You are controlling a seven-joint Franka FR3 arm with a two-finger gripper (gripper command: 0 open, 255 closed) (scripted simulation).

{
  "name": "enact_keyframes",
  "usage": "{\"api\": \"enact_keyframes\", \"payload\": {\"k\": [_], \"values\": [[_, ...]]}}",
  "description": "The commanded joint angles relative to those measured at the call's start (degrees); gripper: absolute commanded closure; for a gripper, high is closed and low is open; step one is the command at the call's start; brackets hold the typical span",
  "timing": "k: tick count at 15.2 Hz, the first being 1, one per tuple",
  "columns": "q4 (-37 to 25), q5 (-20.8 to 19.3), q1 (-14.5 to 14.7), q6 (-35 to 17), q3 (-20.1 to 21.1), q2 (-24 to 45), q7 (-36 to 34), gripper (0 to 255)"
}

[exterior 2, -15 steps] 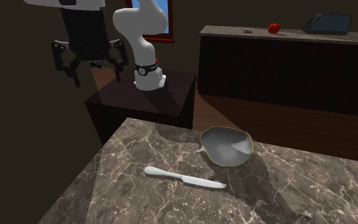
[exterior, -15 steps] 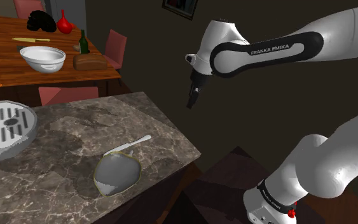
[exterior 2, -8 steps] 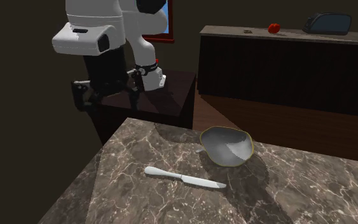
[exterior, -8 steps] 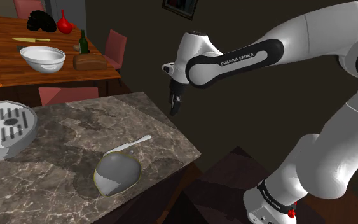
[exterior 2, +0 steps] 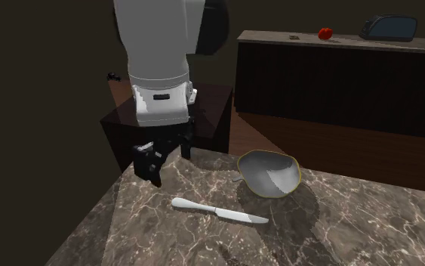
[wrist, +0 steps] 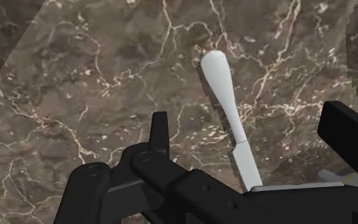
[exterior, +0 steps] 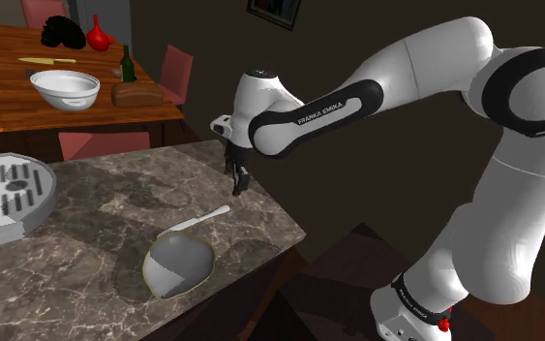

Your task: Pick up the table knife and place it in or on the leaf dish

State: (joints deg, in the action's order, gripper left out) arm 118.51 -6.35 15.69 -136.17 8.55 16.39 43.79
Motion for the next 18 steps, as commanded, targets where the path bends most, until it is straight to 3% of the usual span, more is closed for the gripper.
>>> {"api": "enact_keyframes", "payload": {"k": [1, 7, 18], "values": [[-2.4, -0.8, 0.8, -1.0, 0.9, 3.6, 2.0, 0], [-8.6, -3.8, 3.7, -3.1, 3.3, 12.8, 7.6, 0], [-9.3, -5.2, 4.4, -7.1, 2.4, 17.6, 6.9, 0]]}}
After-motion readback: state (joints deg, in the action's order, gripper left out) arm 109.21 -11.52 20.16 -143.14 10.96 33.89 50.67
